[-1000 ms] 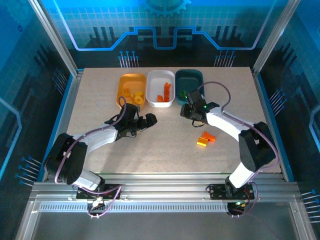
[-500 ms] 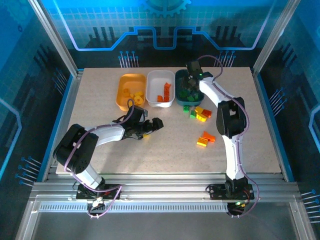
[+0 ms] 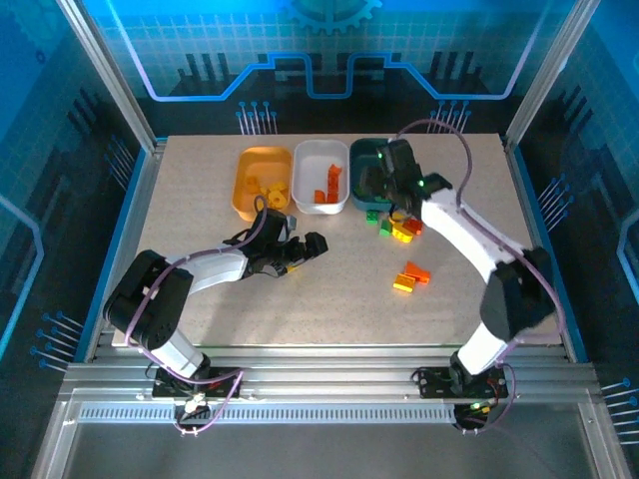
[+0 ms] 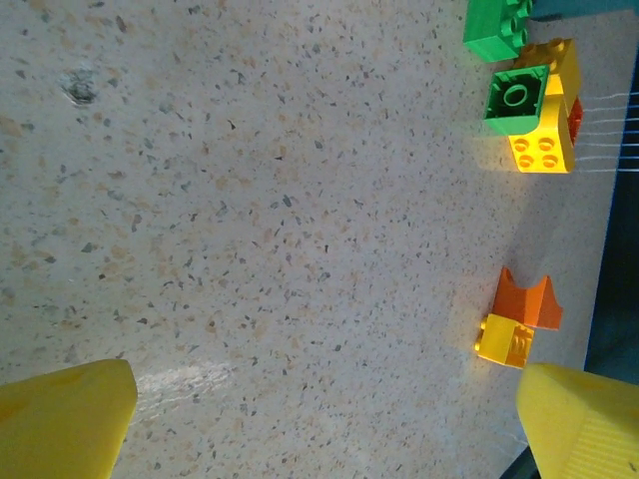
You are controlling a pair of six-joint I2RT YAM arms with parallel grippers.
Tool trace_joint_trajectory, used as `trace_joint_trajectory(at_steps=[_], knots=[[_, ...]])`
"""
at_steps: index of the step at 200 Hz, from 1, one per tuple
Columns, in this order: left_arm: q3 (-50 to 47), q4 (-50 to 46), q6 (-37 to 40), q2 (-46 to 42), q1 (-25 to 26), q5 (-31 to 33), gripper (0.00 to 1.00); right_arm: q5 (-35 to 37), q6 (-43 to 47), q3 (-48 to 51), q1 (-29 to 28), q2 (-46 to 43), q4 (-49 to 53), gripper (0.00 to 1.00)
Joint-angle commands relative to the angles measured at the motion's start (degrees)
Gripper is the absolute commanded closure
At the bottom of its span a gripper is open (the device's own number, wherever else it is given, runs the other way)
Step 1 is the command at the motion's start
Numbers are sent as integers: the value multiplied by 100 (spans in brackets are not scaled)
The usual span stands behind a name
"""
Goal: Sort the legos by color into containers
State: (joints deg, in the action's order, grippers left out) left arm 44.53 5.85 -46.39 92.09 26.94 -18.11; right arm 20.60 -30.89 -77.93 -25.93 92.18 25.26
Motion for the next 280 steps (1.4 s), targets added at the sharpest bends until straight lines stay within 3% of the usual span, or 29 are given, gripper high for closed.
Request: trace_joint_trajectory(at_steps=[1, 46, 83, 113, 210, 280], knots=[[105, 137, 104, 66, 126, -216, 1, 441, -320, 1074, -132, -174, 146, 26], [-12, 165, 207, -101, 162, 250, 1, 397, -420, 2535, 62, -968, 336, 25], [301, 17, 183, 61, 123, 108, 1, -650, -490, 2478, 873, -594, 23, 23], [155, 163, 23, 25, 124, 70, 1, -968, -775, 2232, 1058, -143, -396, 21], [145, -100, 174, -127, 119, 209, 1, -436, -1357, 1087, 1115, 1504, -309, 22], [179, -87, 221, -13, 101, 186, 1, -149, -1313, 1714, 1198, 1110, -534, 29]])
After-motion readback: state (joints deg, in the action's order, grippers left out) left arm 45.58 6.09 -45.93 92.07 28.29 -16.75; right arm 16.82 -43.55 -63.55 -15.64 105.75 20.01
